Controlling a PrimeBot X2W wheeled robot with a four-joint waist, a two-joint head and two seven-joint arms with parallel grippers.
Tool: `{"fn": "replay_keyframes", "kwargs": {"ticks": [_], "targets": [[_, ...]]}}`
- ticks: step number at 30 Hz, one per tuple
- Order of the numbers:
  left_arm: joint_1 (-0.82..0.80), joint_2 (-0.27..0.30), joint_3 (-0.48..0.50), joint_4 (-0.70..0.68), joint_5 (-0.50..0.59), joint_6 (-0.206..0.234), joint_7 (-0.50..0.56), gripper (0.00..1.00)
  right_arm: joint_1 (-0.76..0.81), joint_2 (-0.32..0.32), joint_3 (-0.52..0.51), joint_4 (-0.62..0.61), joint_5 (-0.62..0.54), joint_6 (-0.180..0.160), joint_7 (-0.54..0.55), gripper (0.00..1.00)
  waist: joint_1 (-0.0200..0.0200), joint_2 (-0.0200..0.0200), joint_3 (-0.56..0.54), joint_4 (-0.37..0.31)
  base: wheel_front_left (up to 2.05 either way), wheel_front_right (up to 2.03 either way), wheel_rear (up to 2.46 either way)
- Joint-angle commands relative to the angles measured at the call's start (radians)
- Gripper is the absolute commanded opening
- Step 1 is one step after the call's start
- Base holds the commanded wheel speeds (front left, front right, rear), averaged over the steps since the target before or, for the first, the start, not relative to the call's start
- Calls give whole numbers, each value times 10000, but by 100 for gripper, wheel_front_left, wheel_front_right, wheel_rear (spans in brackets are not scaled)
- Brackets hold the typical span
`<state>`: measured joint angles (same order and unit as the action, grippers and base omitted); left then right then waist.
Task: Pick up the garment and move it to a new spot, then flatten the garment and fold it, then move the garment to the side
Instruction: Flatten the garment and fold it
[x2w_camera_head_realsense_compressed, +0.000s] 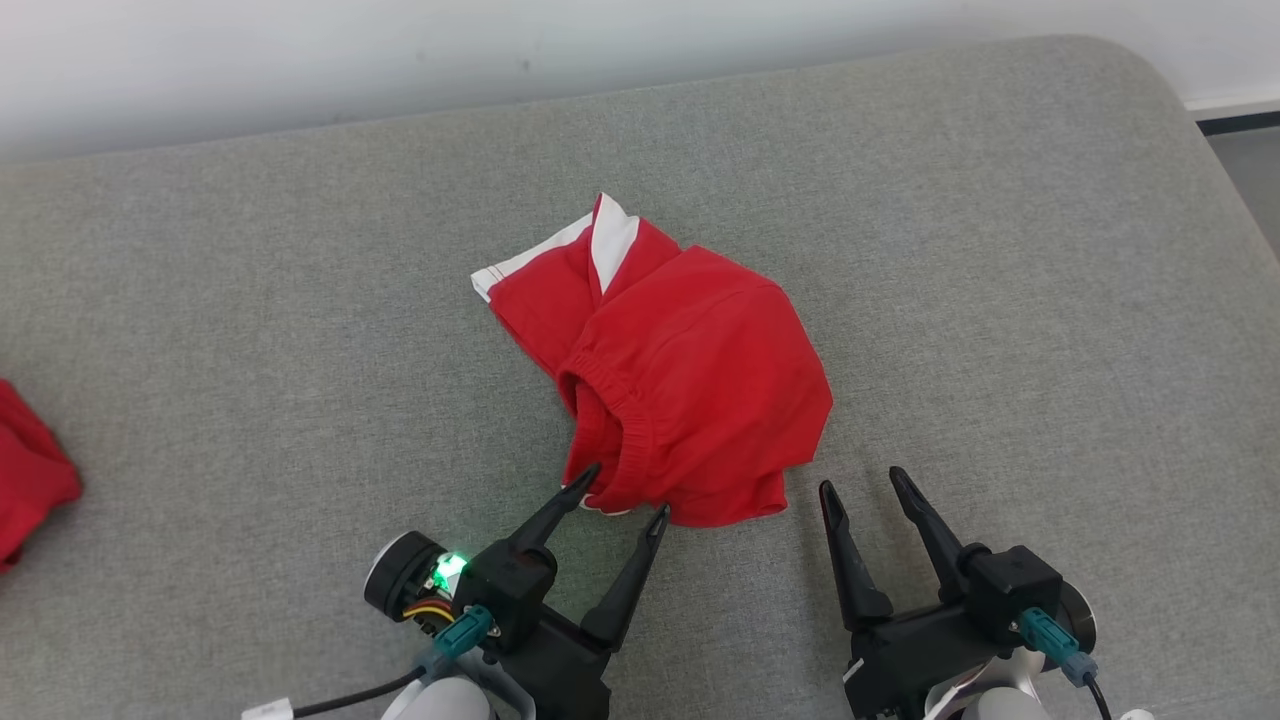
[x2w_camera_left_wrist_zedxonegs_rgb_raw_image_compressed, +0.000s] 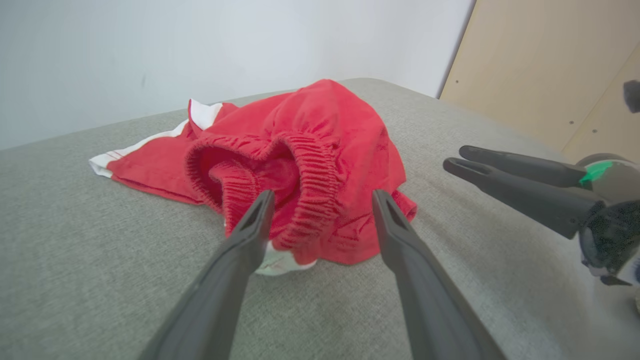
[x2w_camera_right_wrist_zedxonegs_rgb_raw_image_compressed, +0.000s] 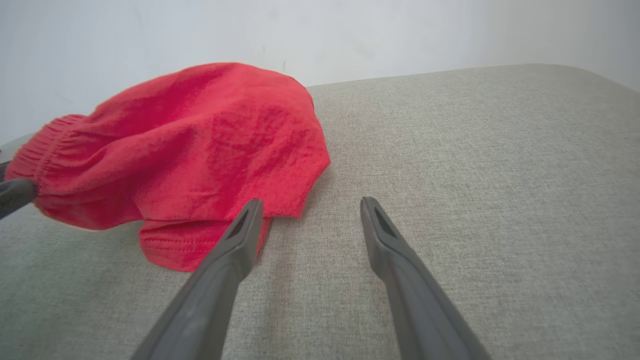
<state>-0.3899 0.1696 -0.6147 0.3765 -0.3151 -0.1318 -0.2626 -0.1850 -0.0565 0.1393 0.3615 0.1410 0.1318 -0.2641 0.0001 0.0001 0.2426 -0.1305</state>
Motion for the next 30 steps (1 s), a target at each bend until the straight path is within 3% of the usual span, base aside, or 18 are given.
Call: {"fn": "replay_keyframes", "kwargs": {"ticks": [1, 2, 3, 4, 8, 17, 23, 27, 30], "targets": [[-196, 82, -117, 197, -85, 22, -34, 66, -68, 21, 31, 6, 133, -22, -3, 100, -1, -1, 5, -34, 0, 0, 0], [-259, 79, -143, 270, -133, 22, -34, 40, -76, 19, 35, 16, 132, -22, -3, 100, -1, -1, 2, -48, 0, 0, 0], [-325, 69, -161, 321, -172, 22, -34, 25, -84, 24, 41, 25, 137, -22, -3, 100, -1, -1, -5, -64, 0, 0, 0], [-372, 70, -180, 380, -196, 22, -34, 0, -92, 28, 48, 33, 140, -22, -3, 100, -1, -1, -21, -79, 0, 0, 0], [-479, 65, -255, 302, -302, 22, -34, 0, -52, 41, 31, 64, 154, -22, -3, 100, -1, -1, -147, -137, 0, 0, 0], [-1020, 155, -693, -2083, -563, 22, -34, 0, 220, 59, -32, 332, 234, -22, -3, 100, -1, -1, -720, -161, 0, 0, 0], [-1673, -43, -914, -2712, -528, 22, -34, 0, 371, 62, -19, 529, 407, -22, -3, 100, -1, -1, -1040, -134, 0, 0, 0], [-2341, -401, -581, -2718, -634, 22, -34, 0, 499, 61, 1, 638, 522, -22, -3, 100, -1, -1, -1214, -114, 0, 0, 0], [-2708, -648, 182, -2452, -320, 22, -32, 0, 536, 62, 36, 665, 628, -22, -3, 100, -1, -1, -1273, -147, 0, 0, 0]]}}
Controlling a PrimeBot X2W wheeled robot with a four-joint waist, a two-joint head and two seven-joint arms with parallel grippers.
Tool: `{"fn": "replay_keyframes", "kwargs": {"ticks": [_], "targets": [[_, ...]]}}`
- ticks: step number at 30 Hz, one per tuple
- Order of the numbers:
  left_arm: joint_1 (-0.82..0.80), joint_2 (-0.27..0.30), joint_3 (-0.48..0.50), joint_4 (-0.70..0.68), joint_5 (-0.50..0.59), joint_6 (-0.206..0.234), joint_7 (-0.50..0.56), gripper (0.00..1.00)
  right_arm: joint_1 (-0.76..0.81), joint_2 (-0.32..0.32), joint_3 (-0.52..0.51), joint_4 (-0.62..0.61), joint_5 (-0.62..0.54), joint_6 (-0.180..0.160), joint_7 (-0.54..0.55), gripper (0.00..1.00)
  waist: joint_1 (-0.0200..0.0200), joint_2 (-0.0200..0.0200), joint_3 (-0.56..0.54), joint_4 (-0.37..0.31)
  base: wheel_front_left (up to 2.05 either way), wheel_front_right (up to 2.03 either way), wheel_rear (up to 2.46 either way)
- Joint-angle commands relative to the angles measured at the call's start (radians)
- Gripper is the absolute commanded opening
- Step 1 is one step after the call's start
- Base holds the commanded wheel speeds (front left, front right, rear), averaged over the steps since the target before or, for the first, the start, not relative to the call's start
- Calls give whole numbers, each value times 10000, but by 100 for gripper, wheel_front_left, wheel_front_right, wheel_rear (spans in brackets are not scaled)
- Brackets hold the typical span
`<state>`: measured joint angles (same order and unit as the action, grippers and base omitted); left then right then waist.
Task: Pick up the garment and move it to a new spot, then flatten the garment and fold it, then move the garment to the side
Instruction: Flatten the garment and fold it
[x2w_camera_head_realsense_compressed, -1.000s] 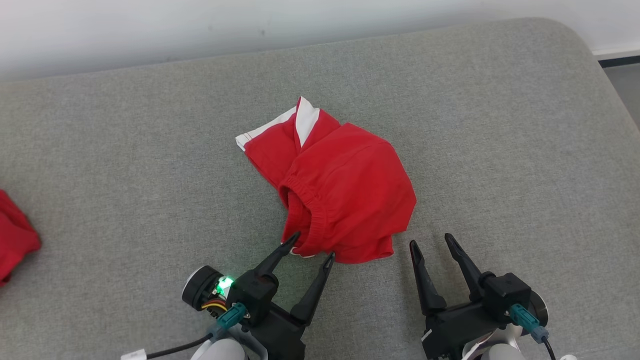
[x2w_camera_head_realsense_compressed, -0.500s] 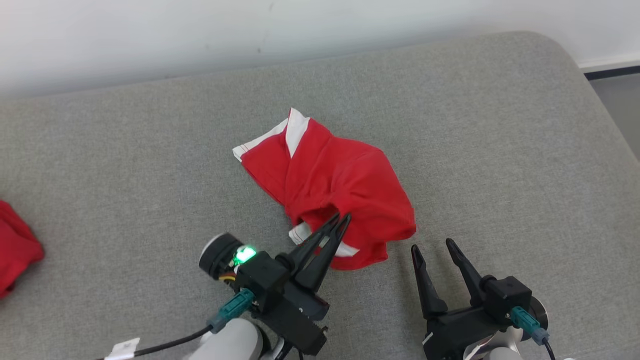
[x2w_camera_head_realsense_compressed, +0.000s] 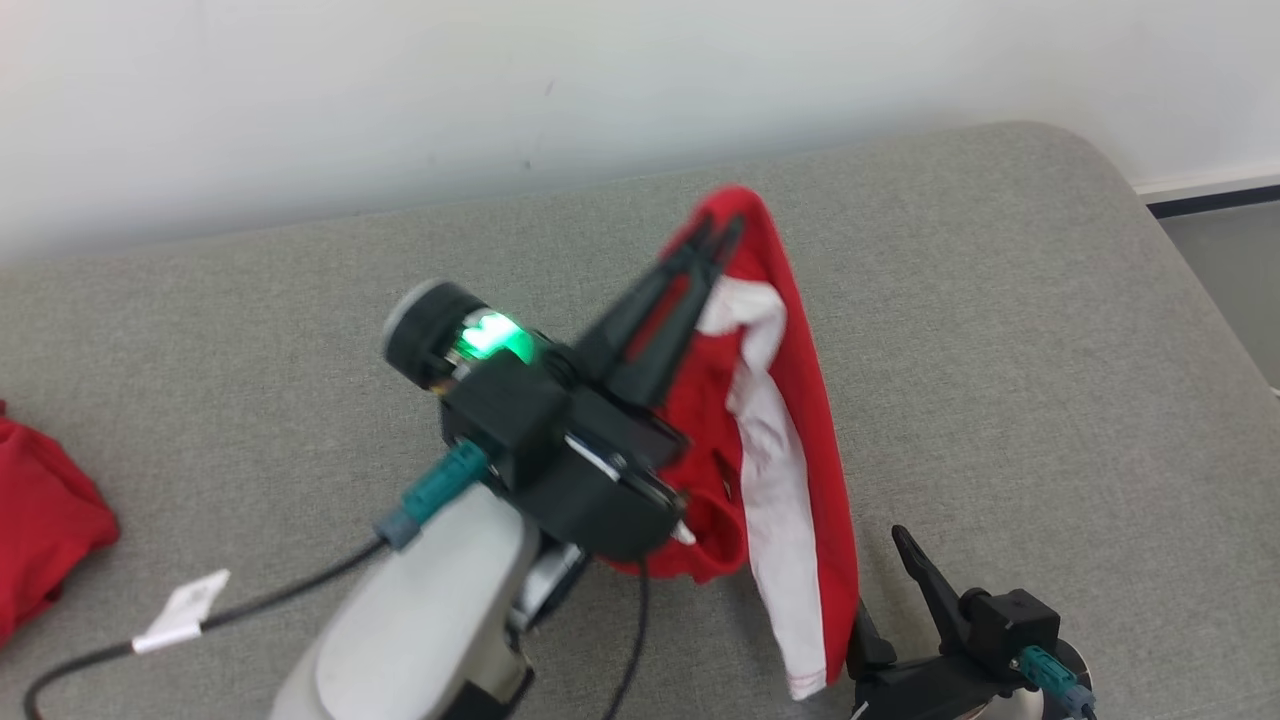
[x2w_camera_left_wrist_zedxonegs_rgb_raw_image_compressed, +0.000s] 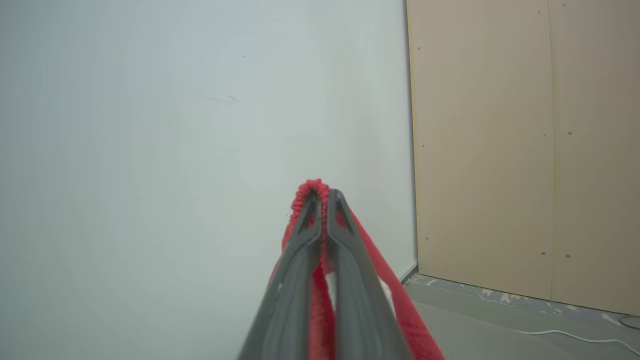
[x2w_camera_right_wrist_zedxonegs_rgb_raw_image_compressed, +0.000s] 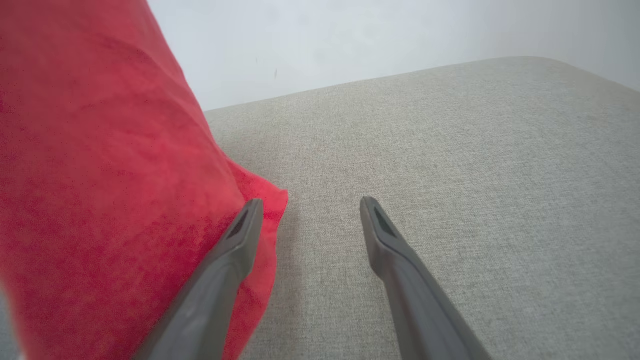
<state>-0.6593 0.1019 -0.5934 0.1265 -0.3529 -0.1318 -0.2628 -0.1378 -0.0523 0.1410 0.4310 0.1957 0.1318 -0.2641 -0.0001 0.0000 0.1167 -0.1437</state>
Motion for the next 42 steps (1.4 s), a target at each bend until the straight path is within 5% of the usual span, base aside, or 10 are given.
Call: {"fn": "replay_keyframes", "kwargs": {"ticks": [1, 15, 27, 29, 30, 42], "targets": [[-88, -34, 246, 250, 178, 22, -31, 0, 85, 20, 13, -20, 107, -22, -3, 100, 1, 0, -20, -33, 0, 0, 0], [1893, 358, 2646, 4259, 503, 26, -32, 0, 132, 18, -570, -297, -9, -22, -3, 100, 1, 0, 309, 84, 0, 0, 0], [3535, 7, 4729, 4290, 815, 38, -32, 0, -19, 21, -25, -630, -174, -22, -3, 100, 1, 0, 182, 614, 0, 0, 0], [3670, -50, 4938, 4176, 948, 24, -32, 56, 18, 18, 122, -643, -144, -22, -3, 100, 1, 0, 167, 636, 0, 0, 0], [3754, -89, 5053, 4129, 974, 20, -32, 100, 39, 19, 202, -653, -128, -22, -3, 100, 1, 0, 164, 641, 0, 0, 0], [4725, -483, 5831, 3594, 1375, 26, -32, 100, 523, -262, 1175, -336, 40, -22, -3, 100, 1, 0, 196, 650, 0, 0, 0]]}}
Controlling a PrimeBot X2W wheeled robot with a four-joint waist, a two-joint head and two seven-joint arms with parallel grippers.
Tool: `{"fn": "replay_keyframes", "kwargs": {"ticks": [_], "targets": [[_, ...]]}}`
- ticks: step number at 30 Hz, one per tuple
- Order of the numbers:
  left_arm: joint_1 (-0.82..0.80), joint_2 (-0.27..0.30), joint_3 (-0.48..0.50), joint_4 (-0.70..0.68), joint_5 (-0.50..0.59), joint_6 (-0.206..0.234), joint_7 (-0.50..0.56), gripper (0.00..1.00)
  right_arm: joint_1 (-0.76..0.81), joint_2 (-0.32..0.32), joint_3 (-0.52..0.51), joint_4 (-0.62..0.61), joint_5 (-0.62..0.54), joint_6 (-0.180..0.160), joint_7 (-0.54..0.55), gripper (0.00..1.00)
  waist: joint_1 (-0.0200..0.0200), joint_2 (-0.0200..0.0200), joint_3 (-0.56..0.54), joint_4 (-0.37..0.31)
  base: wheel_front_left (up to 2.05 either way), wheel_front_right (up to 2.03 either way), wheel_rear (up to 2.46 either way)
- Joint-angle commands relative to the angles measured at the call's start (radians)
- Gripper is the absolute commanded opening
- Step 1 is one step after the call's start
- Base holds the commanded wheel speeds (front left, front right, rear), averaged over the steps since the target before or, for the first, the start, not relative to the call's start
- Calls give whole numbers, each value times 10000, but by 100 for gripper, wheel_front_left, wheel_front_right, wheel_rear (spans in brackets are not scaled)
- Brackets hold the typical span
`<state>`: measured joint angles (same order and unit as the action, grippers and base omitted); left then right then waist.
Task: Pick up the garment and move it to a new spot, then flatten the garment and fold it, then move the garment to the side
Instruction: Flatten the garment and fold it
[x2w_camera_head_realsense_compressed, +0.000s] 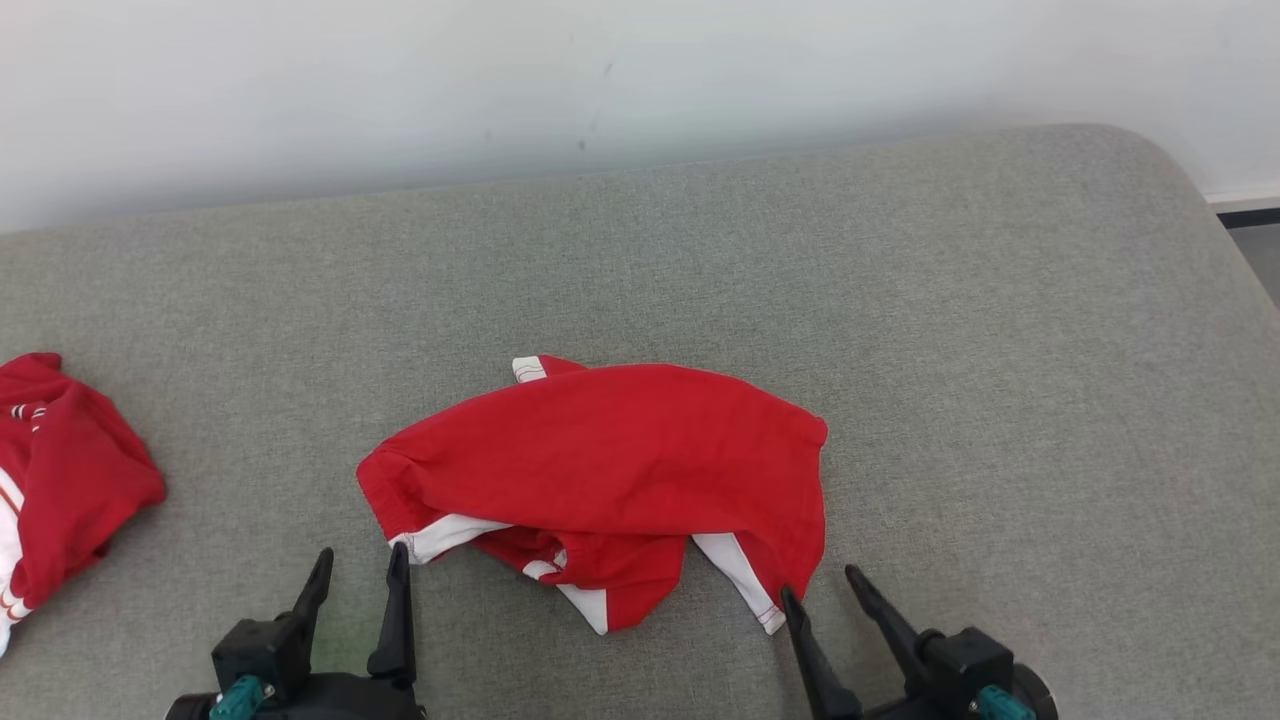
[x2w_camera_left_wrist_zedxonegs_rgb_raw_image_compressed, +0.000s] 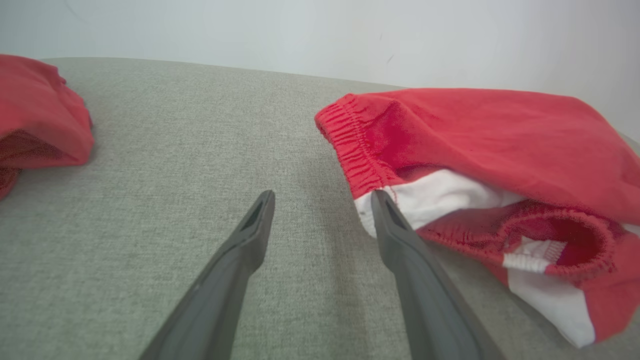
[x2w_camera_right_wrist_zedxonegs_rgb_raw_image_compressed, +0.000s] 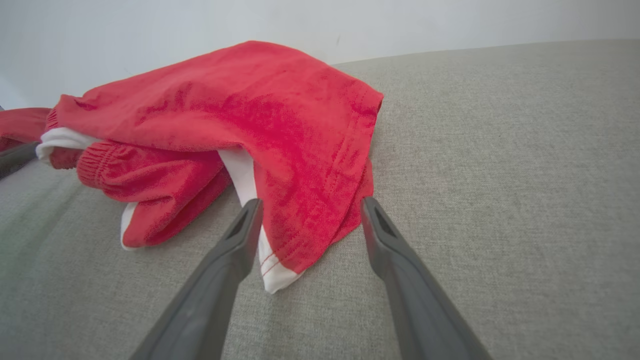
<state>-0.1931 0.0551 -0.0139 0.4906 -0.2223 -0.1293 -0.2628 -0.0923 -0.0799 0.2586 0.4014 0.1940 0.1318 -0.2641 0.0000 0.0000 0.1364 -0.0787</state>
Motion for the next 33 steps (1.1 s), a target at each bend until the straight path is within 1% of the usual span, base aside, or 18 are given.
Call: {"fn": "replay_keyframes", "kwargs": {"ticks": [1, 10, 19, 22, 23, 26, 28, 32, 33], "targets": [[125, -31, 21, -46, 85, 1, -31, 100, 105, -2, 33, 11, 97, -22, -3, 100, 0, 0, 6, 4, 0, 0, 0], [211, -48, -413, -133, -163, 0, -32, 100, -131, -7, 461, 727, 401, -22, -3, 100, 0, 0, 46, 223, 0, 0, 0], [253, -51, -592, -305, -180, -3, -31, 100, -468, 130, 104, 1454, 760, -22, -3, 100, 0, 0, 116, 563, 0, 0, 0], [276, -50, -607, -345, -193, -2, -32, 100, -531, 159, 97, 1460, 823, -22, -3, 100, 0, 0, 168, 610, 0, 0, 0], [275, -50, -611, -358, -190, -3, -32, 100, -532, 161, 97, 1431, 813, -22, -3, 95, 0, 0, 185, 620, 0, 0, 0], [259, -51, -626, -377, -166, -3, -32, 100, -559, 166, 80, 1359, 792, -22, -3, 85, 0, 0, 217, 629, 0, 0, 0], [256, -51, -651, -386, -128, -3, -32, 100, -568, 178, 84, 1279, 770, -22, -3, 84, 0, 0, 223, 623, 0, 0, 0], [245, -51, -669, -409, -113, -4, -32, 100, -540, 193, 74, 1150, 750, -22, -3, 85, 0, 0, 229, 598, 0, 0, 0], [235, -51, -693, -418, -105, -4, -31, 100, -539, 194, 80, 1130, 756, -22, -3, 83, 0, 0, 230, 593, 0, 0, 0]]}}
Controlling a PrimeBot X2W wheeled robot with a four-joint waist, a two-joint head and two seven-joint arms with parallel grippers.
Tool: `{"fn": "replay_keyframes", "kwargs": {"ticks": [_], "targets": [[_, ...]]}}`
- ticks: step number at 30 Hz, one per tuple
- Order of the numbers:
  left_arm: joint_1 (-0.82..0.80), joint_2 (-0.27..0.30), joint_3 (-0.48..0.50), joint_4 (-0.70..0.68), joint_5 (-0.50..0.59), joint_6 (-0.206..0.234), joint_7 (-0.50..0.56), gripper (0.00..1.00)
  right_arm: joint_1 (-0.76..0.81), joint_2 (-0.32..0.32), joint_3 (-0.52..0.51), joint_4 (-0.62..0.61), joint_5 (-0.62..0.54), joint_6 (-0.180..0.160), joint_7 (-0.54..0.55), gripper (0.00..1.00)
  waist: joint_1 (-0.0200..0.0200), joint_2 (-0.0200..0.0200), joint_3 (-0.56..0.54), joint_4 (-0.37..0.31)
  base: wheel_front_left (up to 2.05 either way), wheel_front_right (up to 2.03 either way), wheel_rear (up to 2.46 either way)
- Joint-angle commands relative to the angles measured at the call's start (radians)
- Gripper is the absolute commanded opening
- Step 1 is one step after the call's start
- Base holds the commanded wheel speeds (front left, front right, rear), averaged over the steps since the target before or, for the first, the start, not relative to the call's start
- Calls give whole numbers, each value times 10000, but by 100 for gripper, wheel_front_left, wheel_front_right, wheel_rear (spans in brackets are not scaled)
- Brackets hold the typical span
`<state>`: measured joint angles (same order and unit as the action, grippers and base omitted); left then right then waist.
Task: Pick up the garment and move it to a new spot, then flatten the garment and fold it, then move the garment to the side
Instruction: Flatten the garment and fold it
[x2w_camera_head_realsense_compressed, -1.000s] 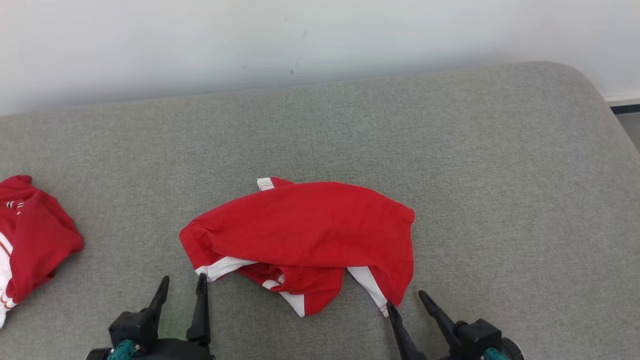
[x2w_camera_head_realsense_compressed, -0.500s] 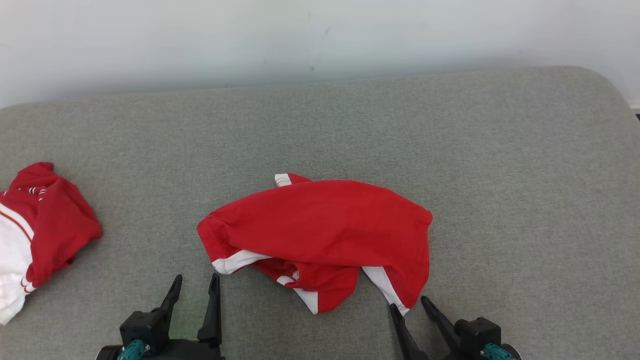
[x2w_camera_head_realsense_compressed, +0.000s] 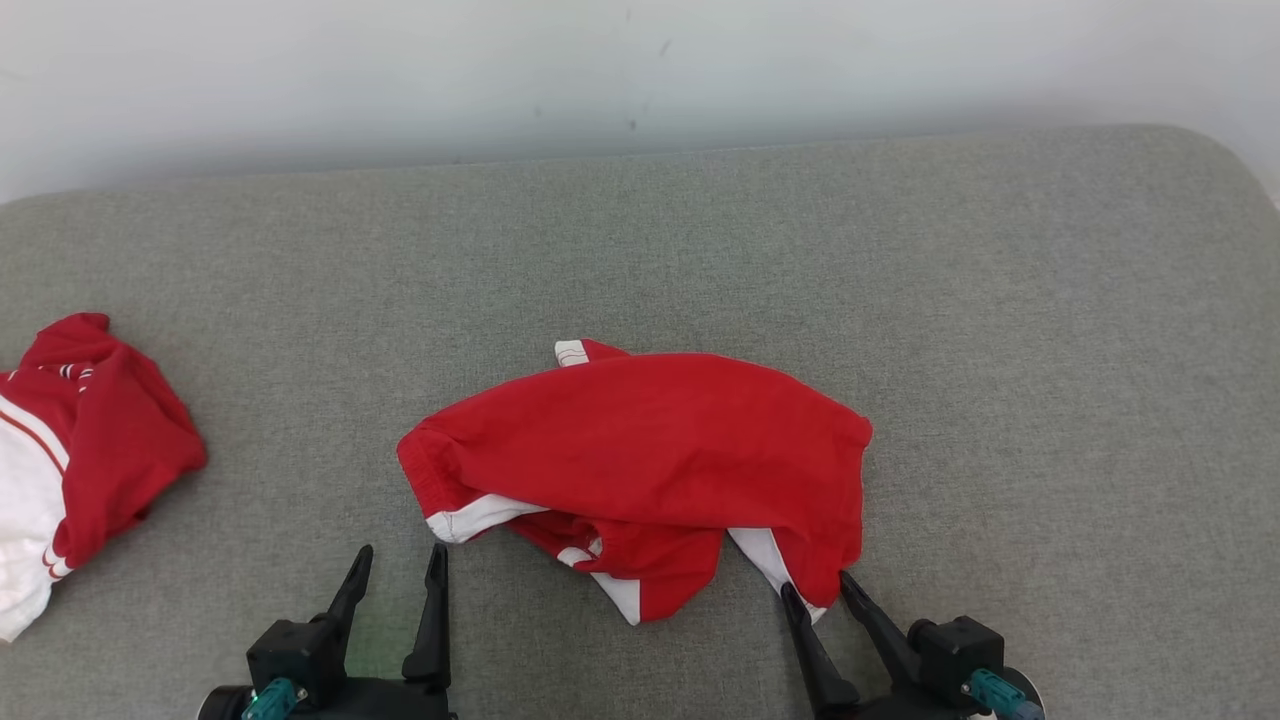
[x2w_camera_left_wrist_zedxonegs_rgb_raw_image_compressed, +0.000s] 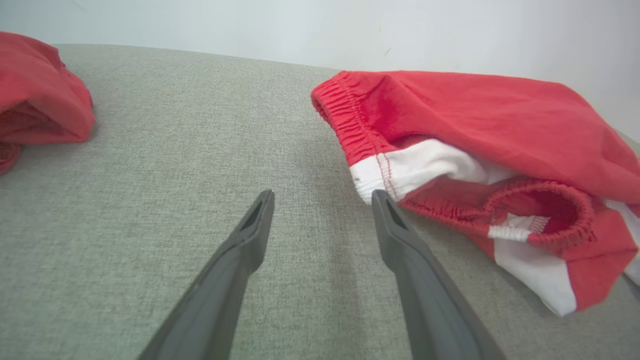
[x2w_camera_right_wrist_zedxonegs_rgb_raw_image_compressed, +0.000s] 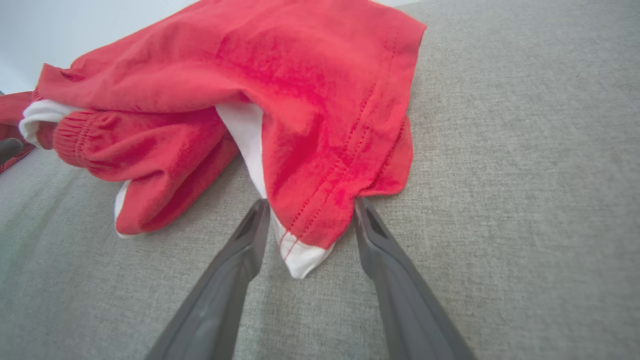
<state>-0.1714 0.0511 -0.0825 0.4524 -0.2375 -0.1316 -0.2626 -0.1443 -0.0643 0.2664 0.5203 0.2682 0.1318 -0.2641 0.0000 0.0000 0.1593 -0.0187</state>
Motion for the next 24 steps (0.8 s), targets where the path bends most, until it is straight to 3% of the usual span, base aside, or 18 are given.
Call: {"fn": "replay_keyframes", "kwargs": {"ticks": [1, 9, 13, 15, 18, 19, 20, 22, 23, 24], "targets": [[10, -11, -24, -38, 56, 19, -34, 100, -19, 41, 6, -83, 27, -22, -3, 83, 0, 0, 2, -11, 0, 0, 0], [28, -11, -76, -30, 32, 19, -34, 100, 17, 58, -21, -151, 149, -22, -3, 76, 0, 0, 15, -31, 0, 0, 0], [79, -11, -80, -30, 24, 19, -34, 100, 135, 61, -7, -247, 190, -22, -2, 92, 0, 0, 12, -30, 0, 0, 0], [98, -11, -62, -28, 22, 19, -34, 100, 230, 55, -9, -303, 213, -22, -2, 92, 0, 0, 2, -29, 0, 0, 0], [123, -11, -39, -25, 42, 19, -34, 100, 282, 34, 47, -328, 226, -22, -2, 69, 0, 0, -13, -42, 0, 0, 0], [130, -11, -44, -22, 58, 19, -34, 100, 276, 15, 64, -329, 214, -22, -2, 50, 0, 0, -18, -47, 0, 0, 0], [138, -11, -39, -22, 66, 19, -34, 100, 264, 12, 81, -324, 208, -22, -2, 45, 0, 0, -24, -55, 0, 0, 0], [149, -11, -33, -22, 87, 18, -34, 100, 214, 17, 108, -347, 174, -22, -2, 25, 0, 0, -24, -76, 0, 0, 0], [149, -12, -35, -8, 93, 18, -32, 100, 185, 17, 109, -340, 162, -22, -2, 6, 0, 0, -28, -83, 0, 0, 0], [147, -12, -43, 11, 103, 18, -34, 100, 151, 14, 107, -315, 152, -22, -2, 0, 0, 0, -35, -87, 0, 0, 0]]}}
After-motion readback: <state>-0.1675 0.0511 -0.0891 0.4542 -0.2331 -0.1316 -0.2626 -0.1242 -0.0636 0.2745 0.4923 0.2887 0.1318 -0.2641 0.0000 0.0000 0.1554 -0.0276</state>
